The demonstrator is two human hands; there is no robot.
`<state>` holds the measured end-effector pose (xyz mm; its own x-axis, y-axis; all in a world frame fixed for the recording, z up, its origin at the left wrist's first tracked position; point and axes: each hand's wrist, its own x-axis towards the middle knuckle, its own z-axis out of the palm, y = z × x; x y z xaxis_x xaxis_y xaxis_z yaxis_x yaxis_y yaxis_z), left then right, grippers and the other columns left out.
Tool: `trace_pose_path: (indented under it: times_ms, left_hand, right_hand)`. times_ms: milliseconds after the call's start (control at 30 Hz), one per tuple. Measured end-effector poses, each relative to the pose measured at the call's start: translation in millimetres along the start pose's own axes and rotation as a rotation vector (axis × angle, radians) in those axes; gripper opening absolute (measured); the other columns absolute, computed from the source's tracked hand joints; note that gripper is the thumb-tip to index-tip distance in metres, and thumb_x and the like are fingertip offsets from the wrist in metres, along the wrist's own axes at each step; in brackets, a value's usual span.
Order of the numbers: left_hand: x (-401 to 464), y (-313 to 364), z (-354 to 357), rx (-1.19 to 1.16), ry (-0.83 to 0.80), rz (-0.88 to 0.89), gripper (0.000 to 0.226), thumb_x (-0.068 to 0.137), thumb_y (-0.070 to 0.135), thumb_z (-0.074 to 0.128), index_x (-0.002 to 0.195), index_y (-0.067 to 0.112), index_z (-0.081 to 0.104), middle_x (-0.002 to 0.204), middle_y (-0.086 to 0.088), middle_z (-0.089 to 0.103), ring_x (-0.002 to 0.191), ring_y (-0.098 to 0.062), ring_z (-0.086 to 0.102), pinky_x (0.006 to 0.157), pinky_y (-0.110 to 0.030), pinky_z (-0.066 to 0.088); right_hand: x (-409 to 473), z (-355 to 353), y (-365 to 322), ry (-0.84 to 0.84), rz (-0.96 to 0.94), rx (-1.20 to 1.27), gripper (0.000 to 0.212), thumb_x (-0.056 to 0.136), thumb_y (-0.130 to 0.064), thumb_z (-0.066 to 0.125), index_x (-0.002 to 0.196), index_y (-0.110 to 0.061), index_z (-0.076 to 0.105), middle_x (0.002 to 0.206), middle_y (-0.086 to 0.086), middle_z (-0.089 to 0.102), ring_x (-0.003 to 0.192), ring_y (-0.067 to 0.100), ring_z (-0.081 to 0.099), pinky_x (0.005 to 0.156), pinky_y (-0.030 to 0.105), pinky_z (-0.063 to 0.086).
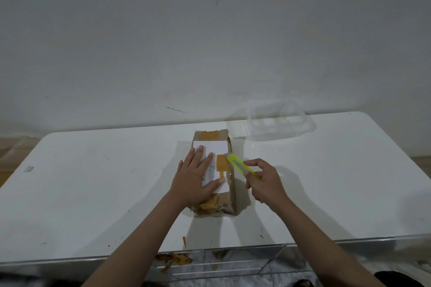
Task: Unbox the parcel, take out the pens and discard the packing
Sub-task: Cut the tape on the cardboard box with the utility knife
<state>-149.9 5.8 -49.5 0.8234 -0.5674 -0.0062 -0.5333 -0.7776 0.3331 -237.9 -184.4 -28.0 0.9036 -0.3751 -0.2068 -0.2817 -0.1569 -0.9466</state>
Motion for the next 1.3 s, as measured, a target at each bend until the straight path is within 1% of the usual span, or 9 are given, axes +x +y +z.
trace_pose_path:
  times_ms: [67,100,200,267,533,700,833,1000,1300]
  left_hand:
    - [0,0,0,-0.01,0.001,-0.001,0.09,0.073,0.08,0.02,0.15,0.036,0.008,0.159,0.008,-0.009,0.145,-0.014,-0.015,0.116,-0.047,0.002]
    - [0,0,1,-0.013,0.002,-0.002,0.09,0.073,0.08,0.021,0.149,0.036,0.008,0.159,0.008,-0.008,0.145,-0.014,-0.015,0.116,-0.047,0.002]
    - [0,-1,2,-0.032,0.005,-0.008,0.089,0.074,0.08,0.024,0.149,0.035,0.01,0.159,0.008,-0.008,0.144,-0.013,-0.016,0.115,-0.046,0.002]
    - [1,-1,3,-0.044,0.005,-0.007,0.088,0.074,0.079,0.025,0.149,0.035,0.01,0.158,0.009,-0.008,0.144,-0.011,-0.016,0.115,-0.046,0.001]
    - [1,-2,3,-0.049,0.019,-0.003,0.09,0.073,0.08,0.025,0.149,0.035,0.011,0.158,0.009,-0.007,0.143,-0.011,-0.017,0.115,-0.046,0.001]
    - [1,-1,2,-0.064,0.021,-0.012,0.09,0.072,0.08,0.026,0.149,0.035,0.012,0.159,0.009,-0.007,0.141,-0.009,-0.018,0.115,-0.046,0.001]
    - [1,-1,3,-0.08,0.025,-0.014,0.09,0.072,0.08,0.028,0.149,0.035,0.013,0.159,0.009,-0.005,0.145,-0.013,-0.014,0.116,-0.048,0.004]
    - [2,0,3,-0.107,0.026,-0.021,0.091,0.07,0.08,0.029,0.148,0.035,0.015,0.159,0.009,-0.004,0.145,-0.014,-0.012,0.116,-0.049,0.003]
    - [1,0,1,-0.121,0.035,-0.02,0.093,0.069,0.08,0.029,0.148,0.033,0.017,0.159,0.009,-0.002,0.145,-0.013,-0.012,0.116,-0.051,0.005]
  right_hand:
    - [-4,4,0,-0.057,-0.026,-0.03,0.015,0.089,-0.014,0.058,0.101,-0.023,0.063,0.062,0.011,0.06,0.03,0.004,0.042,0.035,0.018,0.034]
    - [-5,6,1,-0.053,-0.044,-0.036,0.016,0.089,-0.013,0.058,0.101,-0.022,0.063,0.061,0.01,0.06,0.031,0.003,0.043,0.035,0.018,0.035]
    - [0,2,1,0.085,-0.037,0.059,0.016,0.091,-0.012,0.057,0.105,-0.018,0.062,0.061,0.009,0.059,0.031,0.003,0.041,0.034,0.017,0.032]
    - [6,-7,2,0.134,-0.009,0.099,0.016,0.091,-0.013,0.057,0.106,-0.018,0.061,0.06,0.011,0.059,0.03,0.008,0.038,0.033,0.018,0.03]
    - [11,-4,8,0.049,0.029,0.087,0.016,0.092,-0.012,0.056,0.105,-0.019,0.061,0.061,0.012,0.058,0.029,0.009,0.036,0.034,0.017,0.029]
    - [10,-3,12,0.039,0.038,0.123,0.016,0.092,-0.011,0.055,0.106,-0.019,0.06,0.059,0.01,0.057,0.03,0.011,0.035,0.035,0.017,0.028]
    - [10,-2,15,0.024,0.04,0.134,0.016,0.092,-0.011,0.055,0.106,-0.018,0.06,0.058,0.01,0.056,0.031,0.013,0.034,0.036,0.018,0.028]
    - [7,0,16,0.034,0.045,0.157,0.016,0.093,-0.011,0.055,0.105,-0.018,0.06,0.058,0.01,0.057,0.032,0.013,0.034,0.036,0.018,0.028]
    - [7,-8,16,-0.023,0.057,0.148,0.013,0.092,-0.011,0.055,0.103,-0.017,0.06,0.054,0.007,0.053,0.034,0.016,0.03,0.037,0.018,0.026]
